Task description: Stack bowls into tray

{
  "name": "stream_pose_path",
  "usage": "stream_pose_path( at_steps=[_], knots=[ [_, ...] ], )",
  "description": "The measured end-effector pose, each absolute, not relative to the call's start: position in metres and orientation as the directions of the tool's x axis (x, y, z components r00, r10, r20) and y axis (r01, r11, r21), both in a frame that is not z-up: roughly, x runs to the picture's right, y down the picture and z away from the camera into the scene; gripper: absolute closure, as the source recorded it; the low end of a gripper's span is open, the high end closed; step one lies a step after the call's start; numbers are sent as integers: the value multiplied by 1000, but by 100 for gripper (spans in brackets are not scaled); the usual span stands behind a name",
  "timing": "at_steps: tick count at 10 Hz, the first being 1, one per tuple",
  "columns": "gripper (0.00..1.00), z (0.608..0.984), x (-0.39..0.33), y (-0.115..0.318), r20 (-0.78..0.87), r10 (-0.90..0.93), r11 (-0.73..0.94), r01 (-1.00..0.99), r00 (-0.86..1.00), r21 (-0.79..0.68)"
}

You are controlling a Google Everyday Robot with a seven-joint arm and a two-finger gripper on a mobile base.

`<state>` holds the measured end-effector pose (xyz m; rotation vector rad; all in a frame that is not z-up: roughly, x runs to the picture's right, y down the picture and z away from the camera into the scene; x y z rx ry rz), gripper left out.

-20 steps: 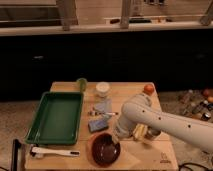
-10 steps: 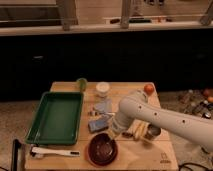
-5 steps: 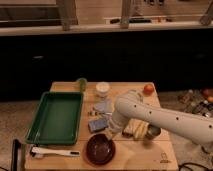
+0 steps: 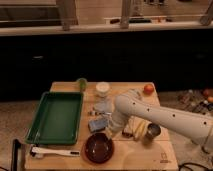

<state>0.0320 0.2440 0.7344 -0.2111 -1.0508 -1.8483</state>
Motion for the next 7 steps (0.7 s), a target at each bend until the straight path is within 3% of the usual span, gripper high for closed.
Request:
stream_pose_path(
  at_steps=[1, 4, 7],
  knots=[
    [53, 736, 32, 244, 556, -652, -162, 811, -515, 562],
    [24, 738, 32, 244, 573, -640, -163, 820, -511, 549],
    [20, 740, 29, 246, 581, -627, -174, 821, -518, 544]
  ],
)
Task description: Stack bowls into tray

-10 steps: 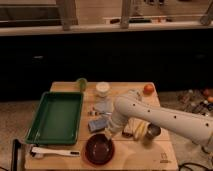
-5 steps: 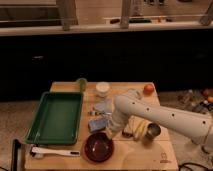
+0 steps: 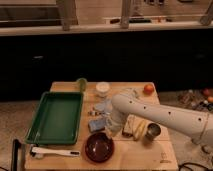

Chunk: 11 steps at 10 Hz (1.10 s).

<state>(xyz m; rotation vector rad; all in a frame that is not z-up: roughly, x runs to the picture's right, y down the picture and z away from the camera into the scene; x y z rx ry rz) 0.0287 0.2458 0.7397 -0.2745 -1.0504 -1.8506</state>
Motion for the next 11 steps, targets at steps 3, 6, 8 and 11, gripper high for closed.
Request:
stream_pose_path(
  at_steps=[3, 6, 8, 11],
  knots=[
    [20, 741, 26, 248, 587, -617, -185, 822, -524, 538],
    [20, 748, 28, 256, 591, -617, -161, 818, -520, 553],
    [20, 755, 27, 263, 586, -621, -129, 805, -521, 579],
    [20, 766, 22, 277, 581, -626, -74, 781, -520, 619]
  ],
)
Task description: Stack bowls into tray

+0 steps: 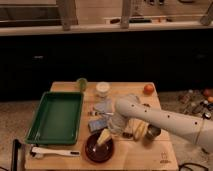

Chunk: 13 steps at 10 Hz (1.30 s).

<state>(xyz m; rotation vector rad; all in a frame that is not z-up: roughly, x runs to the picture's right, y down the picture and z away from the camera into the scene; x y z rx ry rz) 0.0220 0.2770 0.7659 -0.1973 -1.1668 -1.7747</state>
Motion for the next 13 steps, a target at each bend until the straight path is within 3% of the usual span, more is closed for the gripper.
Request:
stream_pose_path(
  at_steps=[2, 10, 13],
  knots=[
    [21, 769, 17, 281, 577, -628, -49, 766, -522, 640],
    [98, 779, 16, 288, 586, -633, -2, 757, -506, 653],
    [100, 781, 17, 285, 594, -638, 6, 769, -490, 640]
  ],
)
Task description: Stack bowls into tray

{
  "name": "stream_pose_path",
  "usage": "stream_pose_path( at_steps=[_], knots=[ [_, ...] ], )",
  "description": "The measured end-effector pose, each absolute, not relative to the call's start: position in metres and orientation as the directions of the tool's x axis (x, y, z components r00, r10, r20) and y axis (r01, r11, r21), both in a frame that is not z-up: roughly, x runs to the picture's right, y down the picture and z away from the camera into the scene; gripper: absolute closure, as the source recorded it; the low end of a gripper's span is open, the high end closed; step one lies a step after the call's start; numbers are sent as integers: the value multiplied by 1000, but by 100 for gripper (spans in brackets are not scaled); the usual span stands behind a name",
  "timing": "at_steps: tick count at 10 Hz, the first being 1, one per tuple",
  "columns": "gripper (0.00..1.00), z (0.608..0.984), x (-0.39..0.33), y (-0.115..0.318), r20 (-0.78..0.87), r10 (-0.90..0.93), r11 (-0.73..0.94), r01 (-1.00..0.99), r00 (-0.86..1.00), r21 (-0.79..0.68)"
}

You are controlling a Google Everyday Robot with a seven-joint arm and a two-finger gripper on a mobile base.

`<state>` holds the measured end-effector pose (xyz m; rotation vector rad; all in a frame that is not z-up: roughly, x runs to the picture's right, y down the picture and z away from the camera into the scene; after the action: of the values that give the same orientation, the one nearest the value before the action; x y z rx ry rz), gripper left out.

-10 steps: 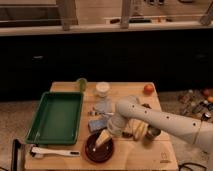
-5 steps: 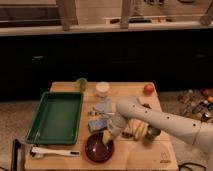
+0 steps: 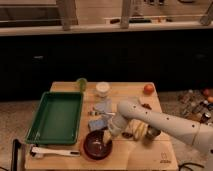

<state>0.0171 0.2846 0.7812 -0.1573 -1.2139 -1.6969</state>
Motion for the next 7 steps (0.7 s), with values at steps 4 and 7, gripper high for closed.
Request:
stream_pose_path(
  at_steps=[4, 7],
  knots=[
    [100, 779, 19, 279, 602, -631, -21, 787, -490, 617],
    [100, 774, 20, 277, 600, -628, -37, 789, -496, 613]
  ],
)
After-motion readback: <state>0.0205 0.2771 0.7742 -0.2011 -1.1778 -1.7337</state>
